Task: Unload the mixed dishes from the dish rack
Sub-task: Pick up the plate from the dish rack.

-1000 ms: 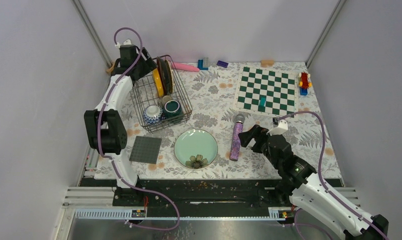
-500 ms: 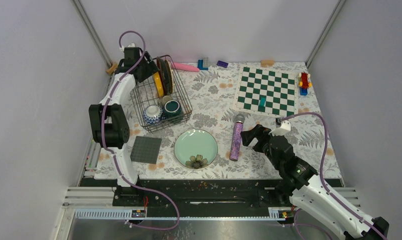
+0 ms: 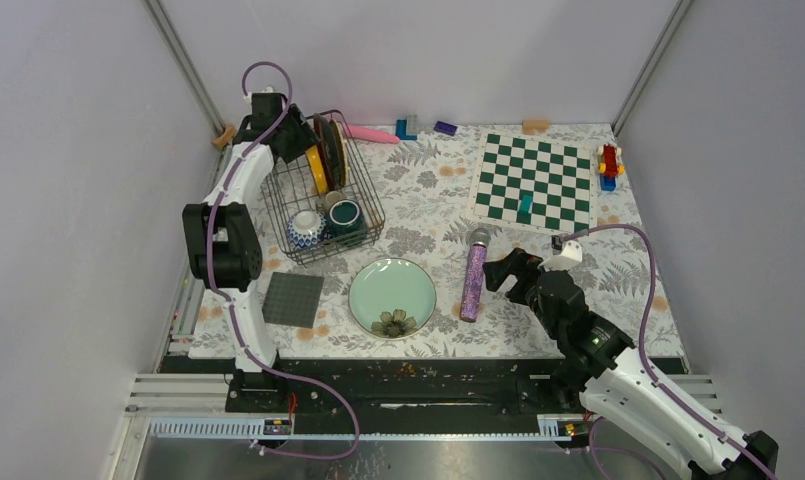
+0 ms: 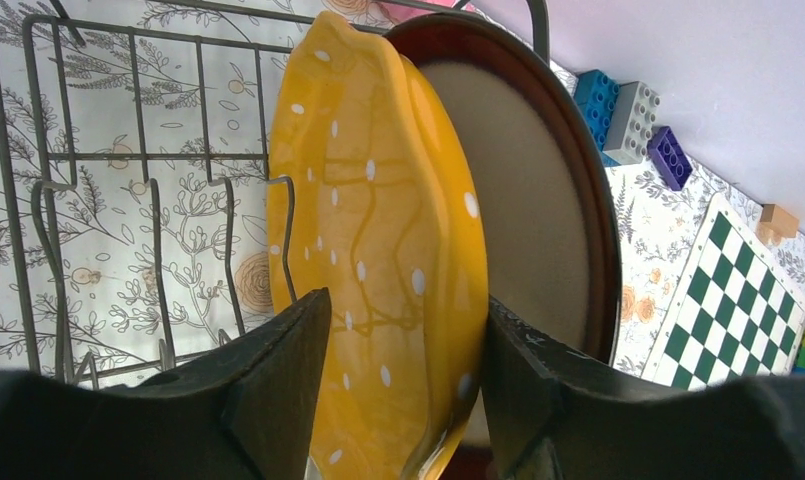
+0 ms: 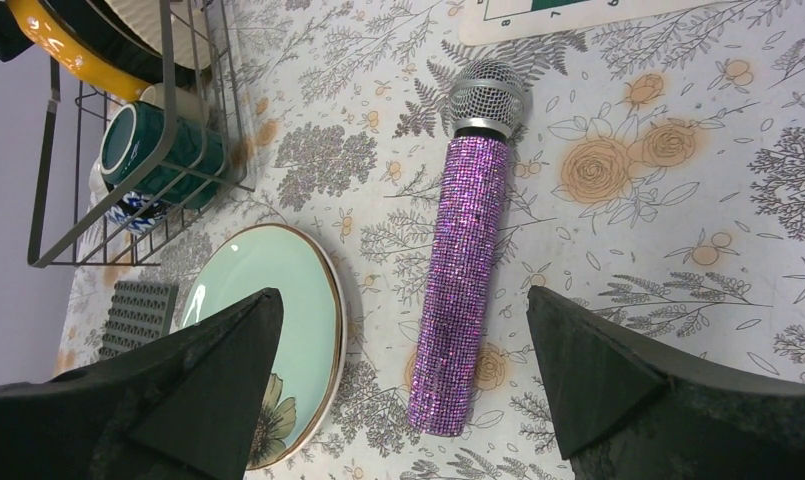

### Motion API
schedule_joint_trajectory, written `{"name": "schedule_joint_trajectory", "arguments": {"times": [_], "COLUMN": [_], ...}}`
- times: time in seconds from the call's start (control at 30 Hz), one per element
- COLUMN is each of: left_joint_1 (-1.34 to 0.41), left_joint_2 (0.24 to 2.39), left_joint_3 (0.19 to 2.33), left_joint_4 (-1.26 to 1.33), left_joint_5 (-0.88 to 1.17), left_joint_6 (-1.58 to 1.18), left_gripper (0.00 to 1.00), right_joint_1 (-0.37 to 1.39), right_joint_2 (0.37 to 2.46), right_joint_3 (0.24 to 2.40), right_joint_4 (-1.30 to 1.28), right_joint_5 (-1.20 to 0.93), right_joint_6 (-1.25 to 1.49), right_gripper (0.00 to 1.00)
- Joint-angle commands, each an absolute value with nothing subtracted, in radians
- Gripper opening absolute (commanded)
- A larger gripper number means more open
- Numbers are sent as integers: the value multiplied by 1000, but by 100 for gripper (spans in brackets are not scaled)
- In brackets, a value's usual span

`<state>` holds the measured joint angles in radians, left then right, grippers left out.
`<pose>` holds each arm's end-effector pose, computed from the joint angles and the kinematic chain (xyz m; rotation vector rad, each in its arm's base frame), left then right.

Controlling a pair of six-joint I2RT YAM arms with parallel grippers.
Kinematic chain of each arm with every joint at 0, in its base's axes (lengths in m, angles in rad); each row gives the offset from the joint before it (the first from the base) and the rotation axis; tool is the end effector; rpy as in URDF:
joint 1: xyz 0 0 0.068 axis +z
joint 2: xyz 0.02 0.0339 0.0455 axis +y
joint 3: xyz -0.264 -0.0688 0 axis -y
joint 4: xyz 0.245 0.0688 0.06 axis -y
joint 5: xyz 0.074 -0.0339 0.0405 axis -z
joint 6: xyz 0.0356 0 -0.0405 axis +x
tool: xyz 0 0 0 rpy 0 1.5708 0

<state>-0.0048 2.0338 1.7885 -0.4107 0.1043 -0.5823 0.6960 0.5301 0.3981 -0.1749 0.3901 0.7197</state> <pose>0.4768 -0.0060 0.2817 -0.5873 2.1806 -0.4343 0.1199 0.0825 0.2419 0.2942 1.8767 0.6127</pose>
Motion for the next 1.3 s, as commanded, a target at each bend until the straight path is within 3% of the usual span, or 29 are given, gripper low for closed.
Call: {"name": "schedule_joint_trajectory", "arguments": {"times": [0.0,0.6,0.83,1.27], "left_joint_1": [-1,-18,-33,-52], "left_joint_2": [2052,2088,2069,1987], "left_joint_3": [1855,2019,2077,2108], "left_joint_4": [-461,-643,-670,-641], "left_joint_5": [85,4,-60,-102], "left_joint_6": [-610,-585,-561,-538], "left_gripper": [53,26,0,0], "right_joint_1": [704,703,704,704], "right_joint_2": [521,495,495,492], "right_joint_3": [391,383,383,382], "right_joint_4": [-146,-154,-154,-155], "right_joint_5": [461,480,485,488], "right_joint_6": [707,707,706,703], "right_gripper": [100,99,99,99]}}
